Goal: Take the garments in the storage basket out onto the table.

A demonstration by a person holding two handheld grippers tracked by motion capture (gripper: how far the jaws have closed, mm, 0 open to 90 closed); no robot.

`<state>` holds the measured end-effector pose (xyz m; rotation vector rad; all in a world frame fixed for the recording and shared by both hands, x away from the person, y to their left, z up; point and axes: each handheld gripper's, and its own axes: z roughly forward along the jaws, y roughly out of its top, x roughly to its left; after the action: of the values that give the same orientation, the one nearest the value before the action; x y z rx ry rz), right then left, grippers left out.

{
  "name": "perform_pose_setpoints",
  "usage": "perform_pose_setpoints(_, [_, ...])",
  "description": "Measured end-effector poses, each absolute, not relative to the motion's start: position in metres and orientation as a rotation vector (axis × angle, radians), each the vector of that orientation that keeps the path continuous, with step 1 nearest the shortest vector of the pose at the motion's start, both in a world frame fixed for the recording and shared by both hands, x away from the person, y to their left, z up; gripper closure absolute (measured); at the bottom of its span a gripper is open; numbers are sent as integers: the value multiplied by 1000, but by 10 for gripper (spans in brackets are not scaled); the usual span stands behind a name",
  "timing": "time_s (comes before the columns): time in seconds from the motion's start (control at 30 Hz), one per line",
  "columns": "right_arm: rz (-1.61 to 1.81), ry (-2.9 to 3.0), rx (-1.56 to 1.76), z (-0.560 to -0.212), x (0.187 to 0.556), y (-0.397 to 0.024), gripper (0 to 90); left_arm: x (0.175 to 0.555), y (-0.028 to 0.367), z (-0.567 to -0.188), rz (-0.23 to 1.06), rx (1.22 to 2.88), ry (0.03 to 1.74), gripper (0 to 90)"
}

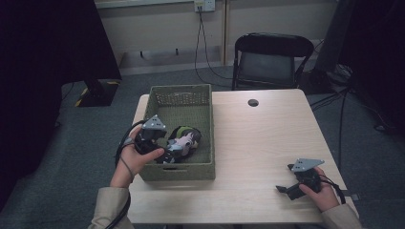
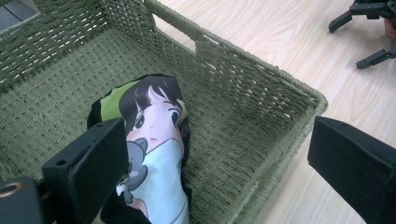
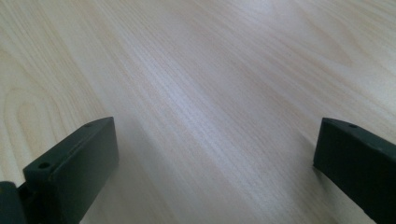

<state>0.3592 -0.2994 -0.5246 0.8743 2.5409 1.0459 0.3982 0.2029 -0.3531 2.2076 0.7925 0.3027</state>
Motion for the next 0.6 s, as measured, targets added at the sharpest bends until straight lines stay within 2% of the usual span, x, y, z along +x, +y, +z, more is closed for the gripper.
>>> perform_pose_setpoints(0.6, [1046, 2541, 875, -525, 359, -299, 0, 425, 191, -367, 300, 2185, 831, 47])
